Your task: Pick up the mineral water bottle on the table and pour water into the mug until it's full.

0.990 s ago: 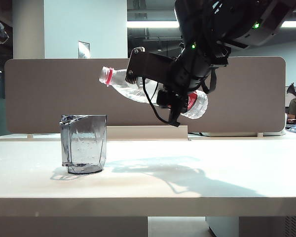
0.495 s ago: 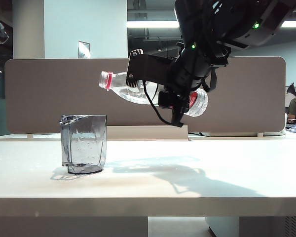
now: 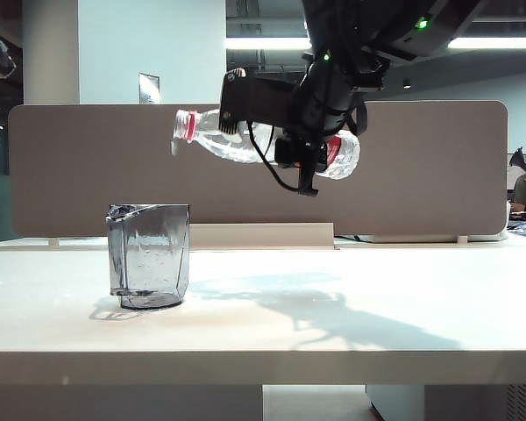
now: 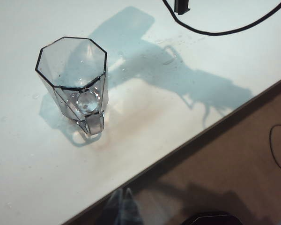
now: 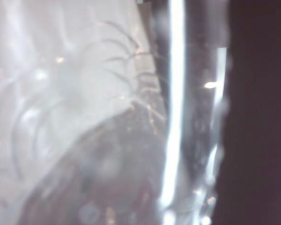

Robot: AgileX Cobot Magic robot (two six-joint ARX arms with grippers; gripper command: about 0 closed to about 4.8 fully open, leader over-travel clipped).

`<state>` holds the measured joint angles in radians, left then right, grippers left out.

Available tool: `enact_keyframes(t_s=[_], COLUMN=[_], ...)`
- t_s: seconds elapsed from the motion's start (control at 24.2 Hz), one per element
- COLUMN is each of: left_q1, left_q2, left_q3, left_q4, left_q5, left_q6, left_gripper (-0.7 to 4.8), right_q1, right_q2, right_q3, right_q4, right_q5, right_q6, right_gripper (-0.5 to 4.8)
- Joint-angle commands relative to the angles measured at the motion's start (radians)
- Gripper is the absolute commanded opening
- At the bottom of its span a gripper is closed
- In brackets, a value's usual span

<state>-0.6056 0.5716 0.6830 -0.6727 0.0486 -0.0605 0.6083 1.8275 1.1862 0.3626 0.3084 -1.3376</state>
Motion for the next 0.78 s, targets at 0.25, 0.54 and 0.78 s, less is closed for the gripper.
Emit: enact_keyframes(t_s=[0.25,0.54,0.78], left_q1=[0.000,0.000,0.000], left_q2=[-0.001,-0.001,-0.001], left_q3=[0.003,0.003,0.003], left_q4=[0.008,0.008,0.008], left_q5=[-0.003,-0.003,-0.003], left_q6=[0.000,0.000,0.000], left_gripper=[-0.05,-0.05,-0.05], right_q1=[0.002,0.002,0.002], right_q2=[-0.003,-0.003,-0.003], right_q3=[0.013,0.013,0.013], right_q4=[0.031,0.030,0.024], right_q5=[0.004,0.015,0.039], right_q6=[-0.089,-0.138,-0.168], right_gripper=[1.59,1.58,1.58])
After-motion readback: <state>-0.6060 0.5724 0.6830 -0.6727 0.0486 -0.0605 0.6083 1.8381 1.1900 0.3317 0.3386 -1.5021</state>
